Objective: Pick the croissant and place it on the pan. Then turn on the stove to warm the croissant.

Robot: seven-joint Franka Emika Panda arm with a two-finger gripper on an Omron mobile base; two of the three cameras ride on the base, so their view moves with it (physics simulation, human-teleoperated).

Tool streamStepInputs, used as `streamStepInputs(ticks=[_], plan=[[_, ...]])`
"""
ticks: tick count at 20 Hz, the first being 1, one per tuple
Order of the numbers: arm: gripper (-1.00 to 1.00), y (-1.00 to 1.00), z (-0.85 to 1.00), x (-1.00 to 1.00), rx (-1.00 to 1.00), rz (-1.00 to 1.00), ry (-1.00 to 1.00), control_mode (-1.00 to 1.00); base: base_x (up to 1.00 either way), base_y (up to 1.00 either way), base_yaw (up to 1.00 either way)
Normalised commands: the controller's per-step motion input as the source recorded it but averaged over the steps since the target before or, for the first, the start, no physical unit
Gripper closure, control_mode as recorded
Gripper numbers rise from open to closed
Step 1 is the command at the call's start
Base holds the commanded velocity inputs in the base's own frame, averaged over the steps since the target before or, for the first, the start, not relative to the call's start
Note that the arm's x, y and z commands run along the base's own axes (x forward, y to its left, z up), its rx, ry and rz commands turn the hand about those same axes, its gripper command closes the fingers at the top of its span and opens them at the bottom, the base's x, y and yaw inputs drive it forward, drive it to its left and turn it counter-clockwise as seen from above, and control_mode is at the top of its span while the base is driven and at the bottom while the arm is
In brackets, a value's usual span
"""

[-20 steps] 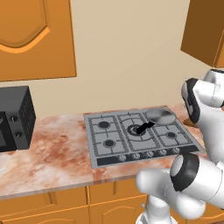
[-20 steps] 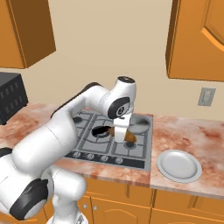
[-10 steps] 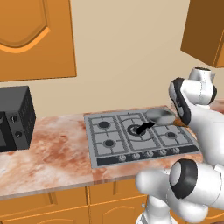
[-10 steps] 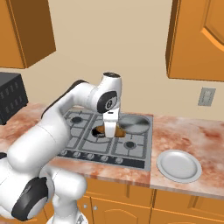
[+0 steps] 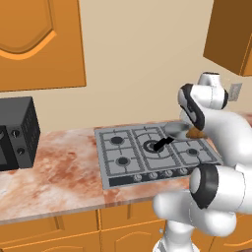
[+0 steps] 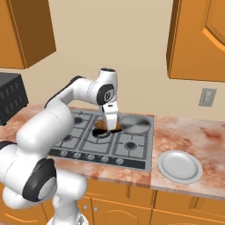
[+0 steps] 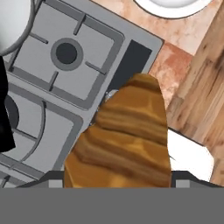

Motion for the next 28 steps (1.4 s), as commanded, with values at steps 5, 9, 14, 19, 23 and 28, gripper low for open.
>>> streamStepInputs(ticks=[5,9,14,19,23,28], plan=[[1.0,0.0,0.0,0.41,0.0,0.17,0.0,-1.0,0.0,0.0,0.0],[1.0,0.0,0.0,0.37,0.0,0.12,0.0,-1.0,0.0,0.0,0.0],[1.0,0.0,0.0,0.35,0.0,0.11,0.0,-1.0,0.0,0.0,0.0],[1.0,0.0,0.0,0.31,0.0,0.1,0.0,-1.0,0.0,0.0,0.0],[1.0,-0.01,0.0,0.28,0.0,0.08,0.0,-1.0,0.0,0.0,0.0],[1.0,-0.03,0.0,0.27,0.0,0.07,0.0,-1.0,0.0,0.0,0.0]])
